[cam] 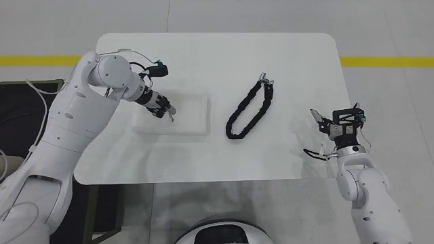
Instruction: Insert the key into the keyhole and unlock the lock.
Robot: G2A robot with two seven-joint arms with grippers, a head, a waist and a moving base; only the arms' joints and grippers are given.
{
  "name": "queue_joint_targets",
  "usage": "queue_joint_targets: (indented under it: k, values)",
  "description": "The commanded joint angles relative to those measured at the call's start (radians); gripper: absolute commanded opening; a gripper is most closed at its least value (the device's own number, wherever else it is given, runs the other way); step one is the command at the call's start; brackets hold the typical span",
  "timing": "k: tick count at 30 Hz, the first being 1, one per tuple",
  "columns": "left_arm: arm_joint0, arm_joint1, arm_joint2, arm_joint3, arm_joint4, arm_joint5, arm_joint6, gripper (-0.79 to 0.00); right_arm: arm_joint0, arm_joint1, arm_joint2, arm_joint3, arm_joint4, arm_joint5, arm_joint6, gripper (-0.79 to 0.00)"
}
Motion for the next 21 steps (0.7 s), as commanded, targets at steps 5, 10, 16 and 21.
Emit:
queue_joint_targets:
  k: [5,10,16,21]
  values:
    - [-0.012,-0.013,0.029,0.03,0.024,0.001,0.0,-0.776,0.0,0.0,0.0,0.0,0.0,0.0,0.0,0.0]
    - [-0.03,-0.012,0.043,0.0,0.048,-0.019,0.0,-0.785,0.0,0.0,0.0,0.0,0.0,0.0,0.0,0.0]
    - [-0.071,0.023,0.08,-0.104,0.107,-0.004,0.0,-0.785,0.0,0.0,0.0,0.0,0.0,0.0,0.0,0.0]
    - [-0.1,0.06,0.124,-0.163,0.13,0.028,0.0,-0.785,0.0,0.0,0.0,0.0,0.0,0.0,0.0,0.0]
